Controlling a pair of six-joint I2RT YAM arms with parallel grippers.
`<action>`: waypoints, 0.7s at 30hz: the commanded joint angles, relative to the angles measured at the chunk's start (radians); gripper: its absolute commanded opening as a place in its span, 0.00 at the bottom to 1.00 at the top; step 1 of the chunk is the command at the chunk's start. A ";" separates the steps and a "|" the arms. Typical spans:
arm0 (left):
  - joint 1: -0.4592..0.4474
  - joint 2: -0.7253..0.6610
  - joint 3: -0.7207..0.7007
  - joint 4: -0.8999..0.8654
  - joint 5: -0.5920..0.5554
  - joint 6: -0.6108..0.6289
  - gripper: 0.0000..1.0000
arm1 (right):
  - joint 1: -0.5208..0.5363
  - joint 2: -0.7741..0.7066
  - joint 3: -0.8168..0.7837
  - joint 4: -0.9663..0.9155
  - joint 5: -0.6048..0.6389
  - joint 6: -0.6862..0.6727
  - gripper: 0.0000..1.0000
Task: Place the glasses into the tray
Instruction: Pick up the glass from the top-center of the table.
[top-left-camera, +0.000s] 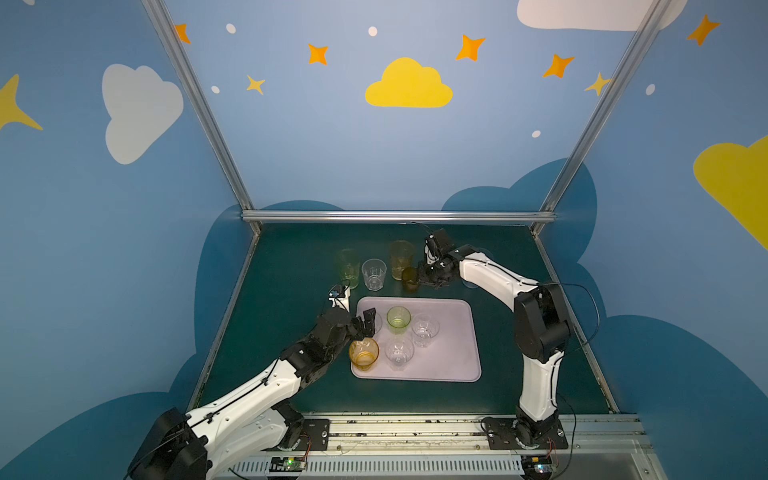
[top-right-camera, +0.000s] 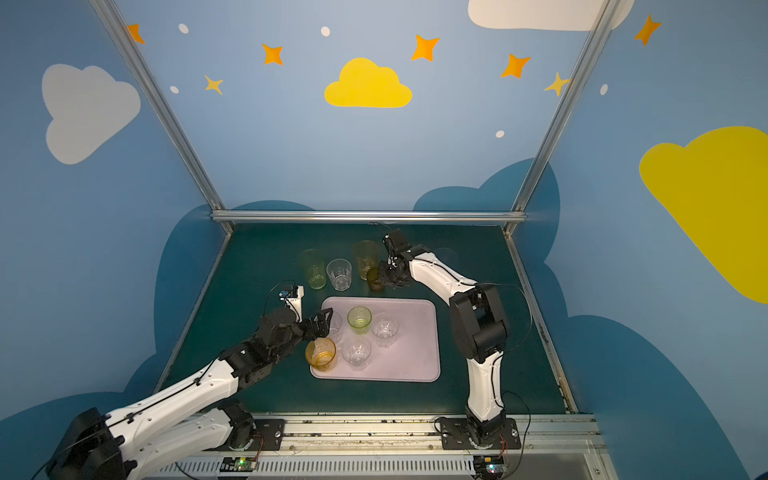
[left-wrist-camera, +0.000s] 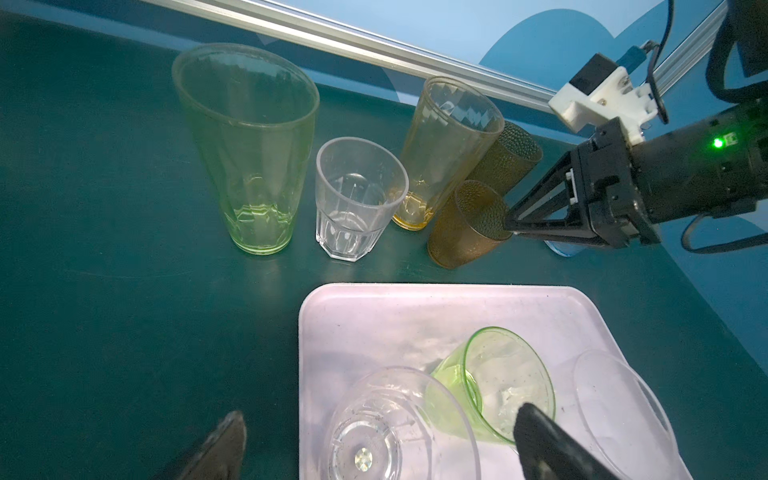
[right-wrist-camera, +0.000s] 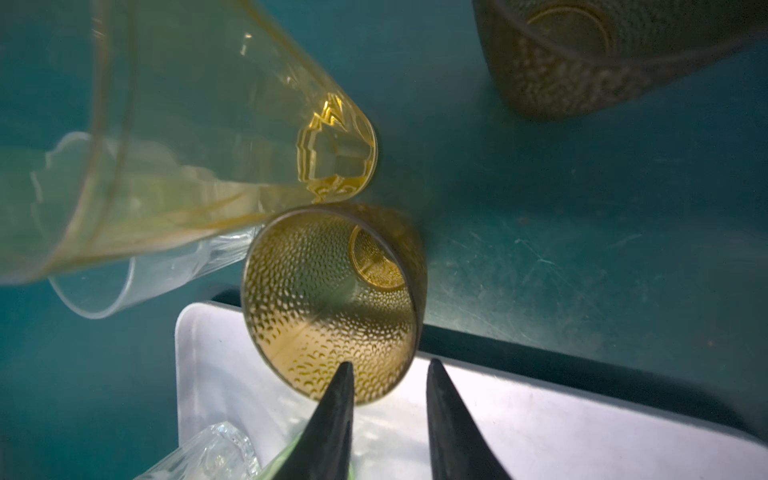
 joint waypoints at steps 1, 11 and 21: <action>0.004 0.003 -0.005 0.002 -0.009 -0.006 1.00 | -0.002 0.030 0.037 -0.016 -0.001 0.011 0.31; 0.006 -0.006 -0.005 -0.001 -0.008 -0.011 1.00 | -0.001 0.041 0.046 -0.032 0.049 0.012 0.20; 0.007 -0.006 -0.005 -0.003 -0.009 -0.020 1.00 | -0.002 0.043 0.038 -0.037 0.065 0.022 0.12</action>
